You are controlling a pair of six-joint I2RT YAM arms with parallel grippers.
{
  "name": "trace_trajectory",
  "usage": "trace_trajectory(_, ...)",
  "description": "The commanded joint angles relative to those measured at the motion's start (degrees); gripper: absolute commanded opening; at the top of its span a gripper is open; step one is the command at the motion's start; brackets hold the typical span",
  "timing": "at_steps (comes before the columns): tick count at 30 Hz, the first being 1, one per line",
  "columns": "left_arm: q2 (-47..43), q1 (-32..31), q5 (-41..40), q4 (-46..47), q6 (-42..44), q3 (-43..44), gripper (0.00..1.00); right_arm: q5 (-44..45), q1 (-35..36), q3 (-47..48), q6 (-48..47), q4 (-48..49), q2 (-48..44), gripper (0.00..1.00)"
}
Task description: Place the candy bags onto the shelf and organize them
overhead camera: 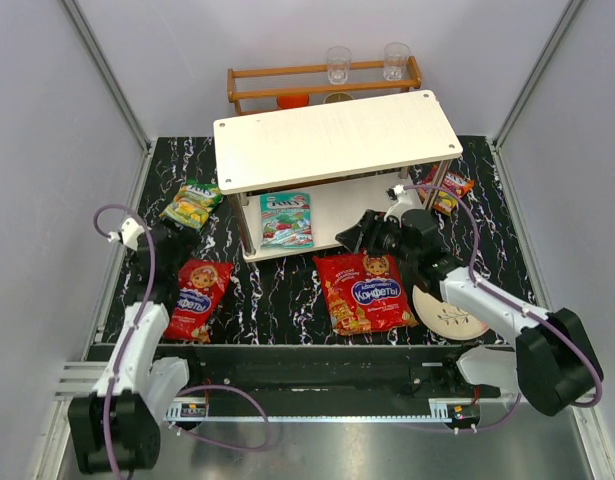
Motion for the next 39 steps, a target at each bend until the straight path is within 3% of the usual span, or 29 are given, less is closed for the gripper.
trace_trajectory(1,9.65,5.99,10.76,13.31,1.08,3.24,0.92,2.87,-0.19,-1.5,-0.73,-3.51,-5.71,0.7)
trace_trajectory(4,16.95,8.89,12.52,17.18,-0.94,5.71,0.89,3.39,-0.1,-2.73,-0.38,-4.21,-8.7,0.7)
trace_trajectory(10,28.03,10.57,10.77,21.58,-3.76,10.37,0.7,3.84,-0.1,-3.53,-0.64,-4.74,-11.17,0.71)
trace_trajectory(22,44.55,10.65,7.52,21.76,-5.16,18.55,0.68,4.45,-0.1,-3.18,-1.35,-4.92,-11.61,0.72)
trace_trajectory(26,49.57,10.65,8.39,22.28,-6.4,20.82,0.72,4.28,-0.1,-2.65,-1.7,-5.18,-11.08,0.72)
trace_trajectory(34,56.78,10.65,9.8,23.87,-7.28,23.82,0.69,5.42,-0.19,-3.26,-2.4,-5.27,-10.9,0.73)
trace_trajectory(38,57.13,10.65,9.97,24.57,-6.66,24.17,0.51,5.68,-0.19,-3.44,-2.31,-4.92,-10.55,0.73)
trace_trajectory(39,57.13,10.65,10.15,24.48,-6.49,24.26,0.41,5.68,-0.19,-3.44,-2.4,-4.92,-10.55,0.73)
